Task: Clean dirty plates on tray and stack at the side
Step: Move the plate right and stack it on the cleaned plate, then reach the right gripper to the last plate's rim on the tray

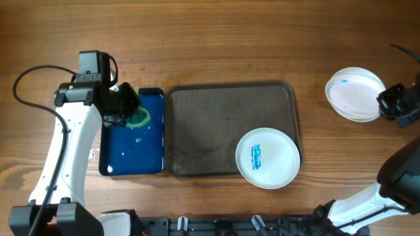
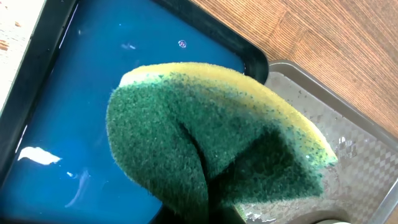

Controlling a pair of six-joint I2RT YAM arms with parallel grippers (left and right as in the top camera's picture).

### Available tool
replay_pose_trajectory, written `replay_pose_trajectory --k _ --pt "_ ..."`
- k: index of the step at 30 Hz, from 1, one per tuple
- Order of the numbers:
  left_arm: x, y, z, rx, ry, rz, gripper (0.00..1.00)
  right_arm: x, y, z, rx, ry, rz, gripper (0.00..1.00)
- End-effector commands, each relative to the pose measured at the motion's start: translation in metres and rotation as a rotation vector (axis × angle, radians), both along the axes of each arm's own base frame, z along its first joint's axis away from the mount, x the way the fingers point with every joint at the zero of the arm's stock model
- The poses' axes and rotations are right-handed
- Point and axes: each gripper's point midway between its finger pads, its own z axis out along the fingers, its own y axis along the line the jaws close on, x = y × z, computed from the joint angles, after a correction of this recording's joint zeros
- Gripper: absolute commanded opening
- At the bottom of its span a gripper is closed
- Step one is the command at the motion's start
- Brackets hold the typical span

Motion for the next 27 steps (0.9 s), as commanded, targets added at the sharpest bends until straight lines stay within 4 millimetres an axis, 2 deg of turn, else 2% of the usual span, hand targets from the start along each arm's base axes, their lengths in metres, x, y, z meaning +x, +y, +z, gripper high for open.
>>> replay_pose_trajectory --k 1,2,4,5,8,11,15,16,21,24,27 --pt "0.004 0.000 0.005 0.016 -0.017 -0.021 0.04 0.006 0.006 0.007 0.015 -0.043 0.018 0.27" --pt "0.004 0.000 0.005 0.016 -0.017 -0.021 0.04 0.006 0.006 0.007 0.016 -0.043 0.018 0.29" --pt "0.004 0.000 0.005 0.016 -0.017 -0.021 0.04 0.007 0.007 0.008 0.024 -0.052 0.020 0.41" --pt "0.004 0.000 0.005 0.016 -0.017 -0.021 0.04 0.010 0.010 0.008 0.038 -0.068 0.032 0.50" --pt "0.004 0.000 0.005 0.016 -0.017 -0.021 0.04 0.023 0.025 0.014 0.110 -0.141 0.111 0.50" --pt "0.005 0.000 0.005 0.016 -0.017 -0.021 0.04 0.037 0.050 0.027 0.170 -0.201 0.238 0.50" --pt "0.005 0.002 0.005 0.024 -0.017 -0.020 0.04 0.047 0.092 0.051 0.176 -0.227 0.376 0.50" --pt "0.005 0.001 0.005 0.027 -0.018 -0.029 0.04 0.046 0.109 0.058 0.164 -0.219 0.421 0.47" --pt "0.004 0.001 0.004 0.031 -0.016 -0.043 0.04 0.028 0.169 0.091 0.038 -0.165 0.612 0.36" --pt "0.004 0.001 0.004 0.031 -0.017 -0.043 0.04 0.009 0.206 0.115 0.001 -0.173 0.654 0.38" --pt "0.004 0.001 0.004 0.031 -0.017 -0.044 0.04 -0.019 0.227 0.124 0.004 -0.122 0.632 0.40"
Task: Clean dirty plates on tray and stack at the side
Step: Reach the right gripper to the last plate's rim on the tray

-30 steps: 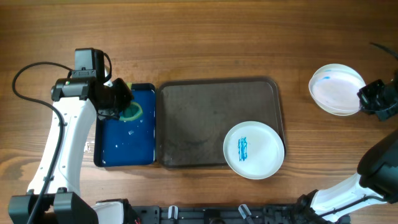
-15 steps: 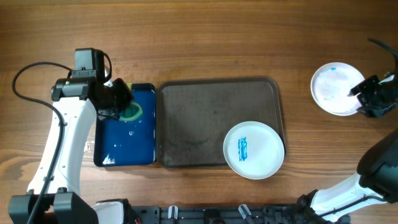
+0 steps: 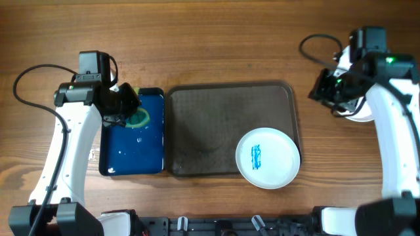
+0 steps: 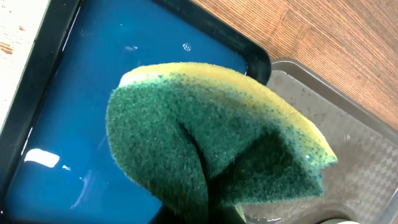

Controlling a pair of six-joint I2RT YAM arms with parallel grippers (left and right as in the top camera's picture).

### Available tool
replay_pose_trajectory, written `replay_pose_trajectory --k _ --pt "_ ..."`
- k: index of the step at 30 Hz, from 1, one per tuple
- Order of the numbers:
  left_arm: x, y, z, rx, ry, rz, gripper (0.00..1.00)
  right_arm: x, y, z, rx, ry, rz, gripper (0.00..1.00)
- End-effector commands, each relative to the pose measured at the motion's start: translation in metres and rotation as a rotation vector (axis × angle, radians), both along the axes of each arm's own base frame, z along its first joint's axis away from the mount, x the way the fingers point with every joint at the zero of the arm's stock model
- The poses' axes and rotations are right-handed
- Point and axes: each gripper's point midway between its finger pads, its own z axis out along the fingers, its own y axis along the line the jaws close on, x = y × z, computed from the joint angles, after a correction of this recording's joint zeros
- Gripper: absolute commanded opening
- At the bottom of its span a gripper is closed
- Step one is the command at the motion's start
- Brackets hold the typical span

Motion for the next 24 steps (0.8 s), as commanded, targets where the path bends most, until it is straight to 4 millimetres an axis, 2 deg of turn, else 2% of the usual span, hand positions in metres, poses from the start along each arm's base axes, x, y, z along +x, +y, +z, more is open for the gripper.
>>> replay_pose_trajectory --k 1,3,6,8,13,16,18,22,24 --pt "0.005 0.000 0.005 0.018 -0.018 -0.025 0.04 -0.025 0.006 0.016 -0.065 0.020 -0.086 0.40" --pt "0.005 0.000 0.005 0.020 -0.020 -0.033 0.04 -0.048 0.016 0.008 -0.064 0.097 -0.100 0.36" --pt "0.005 0.001 0.005 0.029 -0.022 -0.048 0.04 -0.077 0.030 -0.015 -0.070 0.194 -0.108 0.35" --pt "0.005 0.001 0.005 0.029 -0.022 -0.048 0.04 -0.104 0.040 -0.041 -0.080 0.271 -0.113 0.40" --pt "0.005 0.001 0.005 0.029 -0.022 -0.049 0.04 -0.142 0.054 -0.079 -0.083 0.372 -0.116 0.43" --pt "0.005 0.002 0.005 0.040 -0.025 -0.071 0.04 -0.160 0.051 -0.092 -0.107 0.427 -0.157 0.41" --pt "0.005 0.003 0.004 0.048 -0.024 -0.073 0.04 -0.170 0.047 -0.099 -0.124 0.451 -0.186 0.37" --pt "0.005 0.003 0.004 0.048 -0.021 -0.073 0.04 -0.184 0.042 -0.111 -0.135 0.479 -0.205 0.38" --pt "0.004 0.003 0.003 0.048 -0.021 -0.073 0.04 -0.191 0.041 -0.122 -0.133 0.498 -0.223 0.42"
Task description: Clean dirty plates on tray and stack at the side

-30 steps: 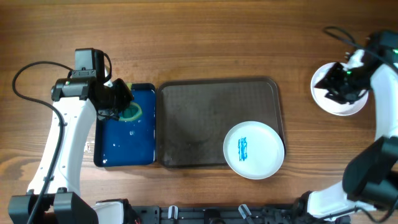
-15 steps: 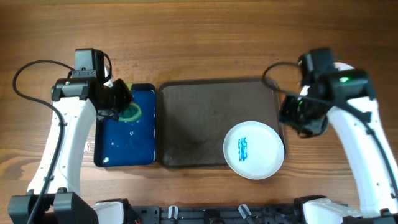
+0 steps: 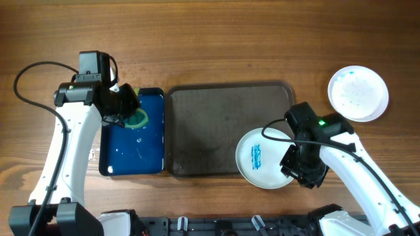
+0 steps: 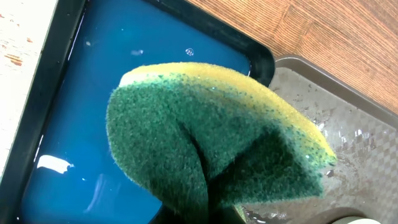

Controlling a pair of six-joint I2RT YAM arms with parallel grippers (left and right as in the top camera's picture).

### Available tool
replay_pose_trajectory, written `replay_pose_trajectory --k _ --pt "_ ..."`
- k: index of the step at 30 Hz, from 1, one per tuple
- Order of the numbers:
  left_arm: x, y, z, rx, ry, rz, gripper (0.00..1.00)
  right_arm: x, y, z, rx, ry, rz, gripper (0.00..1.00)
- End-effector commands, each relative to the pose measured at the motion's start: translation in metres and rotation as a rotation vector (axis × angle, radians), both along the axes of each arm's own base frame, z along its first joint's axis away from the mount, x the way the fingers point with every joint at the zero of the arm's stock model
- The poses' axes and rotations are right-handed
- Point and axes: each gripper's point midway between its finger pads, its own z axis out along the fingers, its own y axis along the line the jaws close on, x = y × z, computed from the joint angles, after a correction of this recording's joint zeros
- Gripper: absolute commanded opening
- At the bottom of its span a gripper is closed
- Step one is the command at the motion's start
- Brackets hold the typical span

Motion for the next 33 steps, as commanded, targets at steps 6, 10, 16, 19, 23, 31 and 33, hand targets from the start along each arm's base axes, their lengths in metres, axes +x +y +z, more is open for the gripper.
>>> replay_pose_trajectory --k 6,10,16,19,23,31,33 --pt "0.005 0.000 0.004 0.016 -0.016 -0.025 0.04 -0.010 0.011 -0.040 0.073 -0.011 -0.063 0.43" --pt "0.005 0.000 0.004 0.016 -0.016 -0.025 0.04 0.002 0.016 -0.047 0.097 -0.069 -0.063 0.46" --pt "0.003 0.000 0.003 0.016 -0.007 -0.025 0.04 0.021 0.018 -0.049 0.100 -0.147 -0.053 0.41" --pt "0.000 0.000 0.002 0.015 0.003 -0.025 0.04 0.026 0.012 -0.051 0.063 -0.172 -0.047 0.44" --pt "-0.001 0.000 0.002 0.015 0.010 -0.025 0.04 0.041 0.012 -0.057 0.052 -0.218 -0.045 0.45" --pt "-0.002 0.000 0.002 0.015 0.014 -0.025 0.04 0.079 0.024 -0.076 0.081 -0.309 -0.041 0.45" --pt "-0.002 0.000 0.002 0.015 0.014 -0.025 0.04 0.084 0.026 -0.085 0.079 -0.306 -0.041 0.47"
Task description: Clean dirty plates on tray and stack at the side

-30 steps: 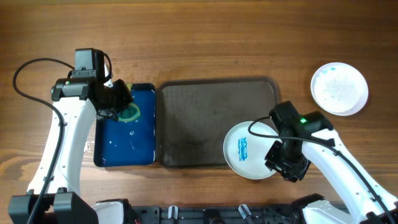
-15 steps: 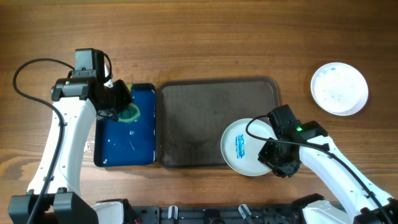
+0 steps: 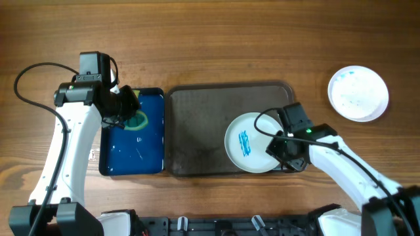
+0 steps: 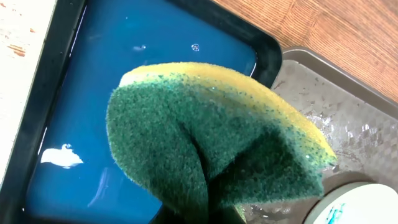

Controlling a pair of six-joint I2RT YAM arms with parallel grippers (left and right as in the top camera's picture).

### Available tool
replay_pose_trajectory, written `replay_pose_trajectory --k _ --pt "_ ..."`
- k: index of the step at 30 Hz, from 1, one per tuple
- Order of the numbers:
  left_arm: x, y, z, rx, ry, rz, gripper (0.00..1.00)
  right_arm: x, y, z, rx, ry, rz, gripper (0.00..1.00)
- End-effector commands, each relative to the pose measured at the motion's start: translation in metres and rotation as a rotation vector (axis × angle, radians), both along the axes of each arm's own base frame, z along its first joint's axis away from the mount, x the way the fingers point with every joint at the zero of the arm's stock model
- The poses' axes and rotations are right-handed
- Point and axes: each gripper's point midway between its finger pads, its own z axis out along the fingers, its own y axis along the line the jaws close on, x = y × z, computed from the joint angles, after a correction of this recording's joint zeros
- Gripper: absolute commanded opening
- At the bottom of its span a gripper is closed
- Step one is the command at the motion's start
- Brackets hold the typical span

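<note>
A white dirty plate (image 3: 249, 141) with a blue smear lies on the brown tray (image 3: 197, 131), right of middle. My right gripper (image 3: 280, 145) is at the plate's right rim and looks shut on it. A second white plate (image 3: 357, 94), nearly clean, rests on the table at the far right. Over the tub of blue water (image 3: 131, 151) my left gripper (image 3: 128, 111) is shut on a folded green and yellow sponge (image 4: 211, 143); its fingers are hidden beneath the sponge. The dirty plate's edge (image 4: 351, 208) shows at the lower right of the left wrist view.
The black tub (image 4: 93, 93) stands directly left of the tray, their rims touching. Bare wooden table (image 3: 216, 39) lies behind both and around the far-right plate. A black cable (image 3: 26, 78) loops by the left arm.
The dirty plate has shifted left and a little back on the tray, away from the front right corner, with my right gripper at its rim. The left gripper holds the sponge much as before.
My right gripper was first at the table's far right beside the nearly clean plate, then above that plate. Then it stood at the dirty plate's right rim in the tray's front right corner, and now the plate sits further in. The left gripper held the sponge over the tub throughout.
</note>
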Motion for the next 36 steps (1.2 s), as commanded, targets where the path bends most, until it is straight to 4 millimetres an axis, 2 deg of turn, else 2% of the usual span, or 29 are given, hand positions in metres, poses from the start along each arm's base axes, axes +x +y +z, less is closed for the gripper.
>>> replay_pose_trajectory --k 1,4,5,7,9,12,15,18,20,25,30,36 --pt "0.004 0.000 0.004 0.012 -0.013 -0.023 0.04 0.003 -0.002 -0.019 -0.029 0.023 -0.003 0.48" --pt "0.004 0.000 0.004 0.012 -0.011 -0.023 0.04 0.010 -0.007 -0.035 -0.034 0.040 -0.029 0.46" --pt "0.003 0.000 0.003 0.012 -0.010 -0.023 0.04 0.012 -0.009 -0.038 -0.035 0.041 -0.033 0.42" --pt "0.003 -0.001 0.003 0.016 -0.009 -0.042 0.04 0.015 -0.013 -0.041 -0.037 0.036 -0.022 0.21" --pt "0.001 -0.001 0.003 0.017 -0.003 -0.044 0.04 0.019 -0.015 -0.041 -0.036 0.019 0.009 0.06" --pt "0.001 -0.001 0.003 0.019 -0.002 -0.053 0.04 0.028 -0.013 -0.040 -0.032 -0.030 0.095 0.05" --pt "0.000 -0.011 0.004 -0.023 -0.012 -0.119 0.04 0.038 -0.007 -0.038 -0.017 -0.086 0.216 0.05" --pt "-0.001 -0.035 0.007 -0.079 -0.033 -0.250 0.04 0.045 0.013 -0.032 0.076 -0.149 0.356 0.05" --pt "-0.004 -0.053 0.008 -0.093 -0.042 -0.334 0.04 0.046 0.015 -0.032 0.083 -0.153 0.355 0.05" --pt "-0.011 -0.113 0.004 -0.102 -0.066 -0.589 0.04 0.046 0.025 -0.029 0.137 -0.171 0.395 0.05" --pt "-0.010 -0.180 -0.029 -0.129 -0.052 -0.752 0.04 0.044 0.027 -0.028 0.152 -0.162 0.390 0.05" --pt "-0.009 -0.231 -0.081 -0.166 0.010 -0.745 0.04 0.042 0.028 -0.028 0.165 -0.154 0.390 0.05"
